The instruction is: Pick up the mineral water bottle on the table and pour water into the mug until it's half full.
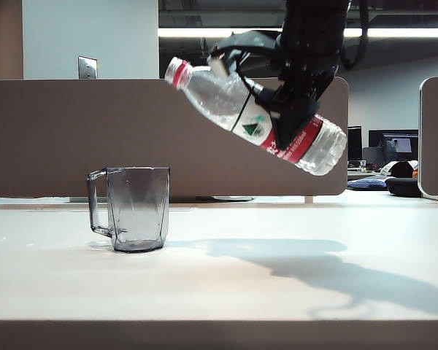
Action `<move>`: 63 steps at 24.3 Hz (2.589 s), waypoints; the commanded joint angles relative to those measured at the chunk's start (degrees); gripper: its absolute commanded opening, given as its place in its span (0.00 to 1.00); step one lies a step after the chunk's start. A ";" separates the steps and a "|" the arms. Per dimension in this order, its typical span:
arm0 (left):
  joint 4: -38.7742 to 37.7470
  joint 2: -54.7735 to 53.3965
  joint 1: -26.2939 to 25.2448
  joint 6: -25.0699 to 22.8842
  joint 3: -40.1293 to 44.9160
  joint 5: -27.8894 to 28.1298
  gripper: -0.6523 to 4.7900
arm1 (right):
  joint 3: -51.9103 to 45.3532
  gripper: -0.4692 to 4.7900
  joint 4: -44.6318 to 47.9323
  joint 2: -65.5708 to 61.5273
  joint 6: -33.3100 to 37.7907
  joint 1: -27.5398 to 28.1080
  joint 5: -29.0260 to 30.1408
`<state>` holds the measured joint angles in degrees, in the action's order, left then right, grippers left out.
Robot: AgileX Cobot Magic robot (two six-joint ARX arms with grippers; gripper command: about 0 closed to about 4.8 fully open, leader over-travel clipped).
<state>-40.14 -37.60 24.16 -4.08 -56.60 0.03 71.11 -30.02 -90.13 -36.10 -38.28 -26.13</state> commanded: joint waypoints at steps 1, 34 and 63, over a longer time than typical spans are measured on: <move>-0.39 0.79 0.13 -0.02 -0.44 -0.26 0.11 | 0.66 0.62 2.16 -0.83 -1.75 -0.28 -3.10; -2.67 3.43 0.94 0.02 -0.46 -1.77 0.11 | 1.31 0.62 9.35 -6.93 -17.49 -3.67 -16.61; -5.86 5.46 2.21 0.02 -0.46 -1.79 0.11 | 1.31 0.62 12.15 -7.04 -22.84 -3.28 -21.59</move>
<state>-46.17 -32.25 26.33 -4.05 -56.62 -1.50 71.83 -19.99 -97.84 -59.20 -41.47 -45.60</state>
